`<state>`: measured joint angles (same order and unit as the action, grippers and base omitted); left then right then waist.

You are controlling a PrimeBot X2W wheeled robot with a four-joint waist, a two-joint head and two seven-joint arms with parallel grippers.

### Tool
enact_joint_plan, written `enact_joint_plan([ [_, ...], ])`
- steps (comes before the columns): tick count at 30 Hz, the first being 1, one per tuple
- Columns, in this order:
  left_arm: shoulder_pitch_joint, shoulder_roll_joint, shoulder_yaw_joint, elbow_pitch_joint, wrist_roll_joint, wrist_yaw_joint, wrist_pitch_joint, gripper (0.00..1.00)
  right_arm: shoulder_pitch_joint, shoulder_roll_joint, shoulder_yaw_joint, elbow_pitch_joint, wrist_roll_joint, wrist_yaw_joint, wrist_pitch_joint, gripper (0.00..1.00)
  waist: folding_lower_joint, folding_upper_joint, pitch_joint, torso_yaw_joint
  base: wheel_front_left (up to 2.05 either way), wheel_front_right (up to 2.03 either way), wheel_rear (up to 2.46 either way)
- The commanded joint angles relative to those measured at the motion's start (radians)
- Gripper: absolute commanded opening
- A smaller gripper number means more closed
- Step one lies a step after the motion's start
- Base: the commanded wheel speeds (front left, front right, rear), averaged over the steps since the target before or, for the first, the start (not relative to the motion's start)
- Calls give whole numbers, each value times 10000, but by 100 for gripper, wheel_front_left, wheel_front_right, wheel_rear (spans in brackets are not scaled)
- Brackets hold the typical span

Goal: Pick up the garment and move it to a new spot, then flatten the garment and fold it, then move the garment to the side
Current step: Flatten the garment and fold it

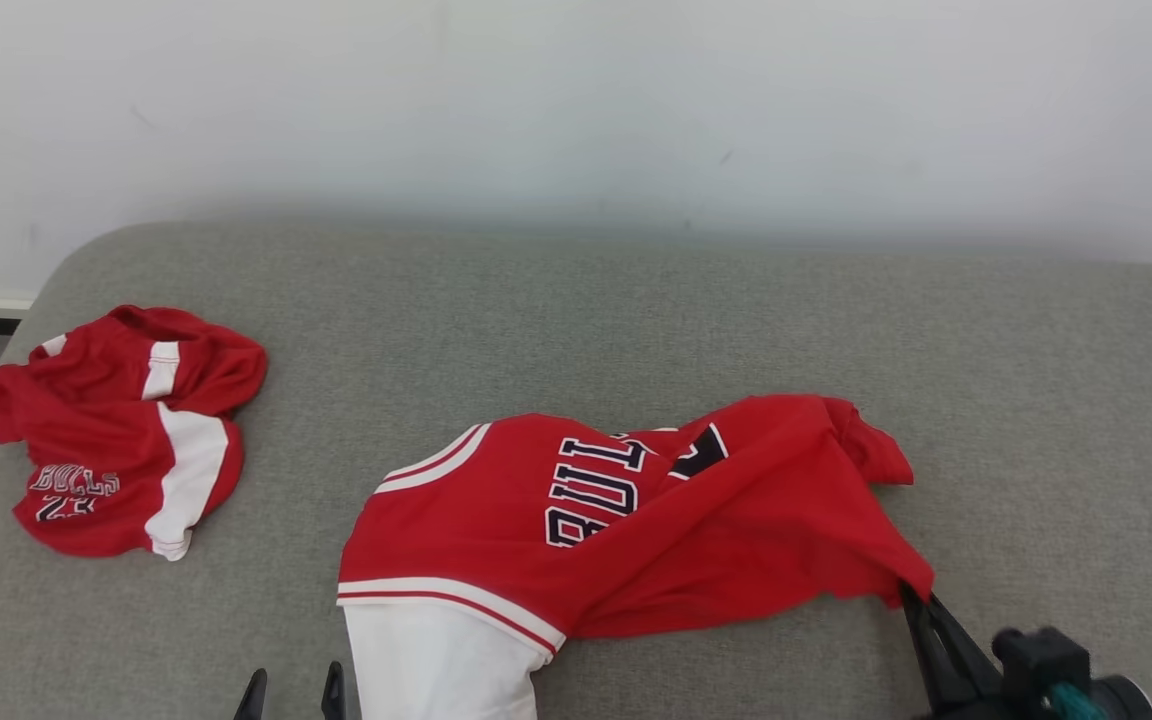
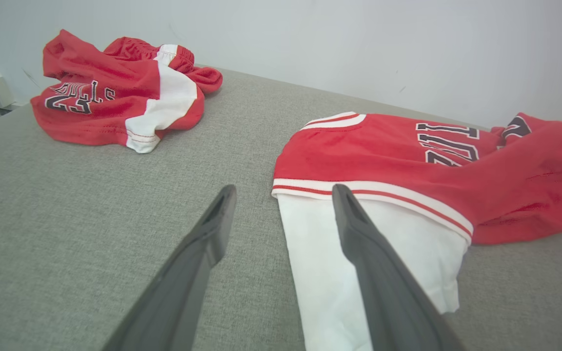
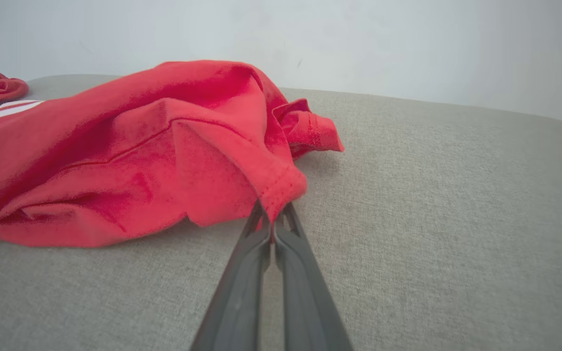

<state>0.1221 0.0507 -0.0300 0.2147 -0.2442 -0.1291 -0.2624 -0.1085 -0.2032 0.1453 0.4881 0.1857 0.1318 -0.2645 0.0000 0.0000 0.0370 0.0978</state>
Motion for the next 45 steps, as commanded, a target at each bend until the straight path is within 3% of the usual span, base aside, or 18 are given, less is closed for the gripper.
enact_joint_plan([
  [1, 90, -7, 20, -12, -33, 1, -22, 100, 202, -80, -25, -118, -79, -24, -10, 0, 0, 0, -9, -123, 0, 0, 0],
  [8, -96, -7, 165, 100, -18, -5, -22, 100, 1498, -431, 69, -897, -517, -24, 24, 0, 0, 0, 122, -437, 0, 0, 0],
  [9, -96, -9, 128, 117, -23, -6, -23, 100, 1545, -437, 53, -787, -491, -24, 79, 22, 0, 0, 145, -471, 0, 0, 0],
  [10, -133, -6, 92, 152, -7, -8, -23, 100, 1528, -322, -5, -728, -297, -24, 50, 100, 0, 0, 172, -499, 0, 0, 0],
  [18, -45, -6, 168, 263, 60, -16, -23, 100, 1874, -21, -285, -1285, 442, -24, -17, 100, 0, 0, 79, -457, 0, 0, 0],
  [24, 222, -7, -186, 585, -79, -19, -22, 100, 2182, 251, -838, -1749, 316, -24, -5, 100, 0, 0, 52, -485, 0, 0, 0],
  [31, 286, 3, -900, 1290, -159, -9, -23, 100, 1564, 427, -1148, -1320, 410, -24, -7, 100, 0, 0, 124, -534, 0, 0, 0],
  [45, -250, 9, -690, 2654, -628, -9, -23, 100, 875, 710, -891, 228, 388, -24, -8, 100, 0, 0, 285, -474, 0, 0, 0],
])
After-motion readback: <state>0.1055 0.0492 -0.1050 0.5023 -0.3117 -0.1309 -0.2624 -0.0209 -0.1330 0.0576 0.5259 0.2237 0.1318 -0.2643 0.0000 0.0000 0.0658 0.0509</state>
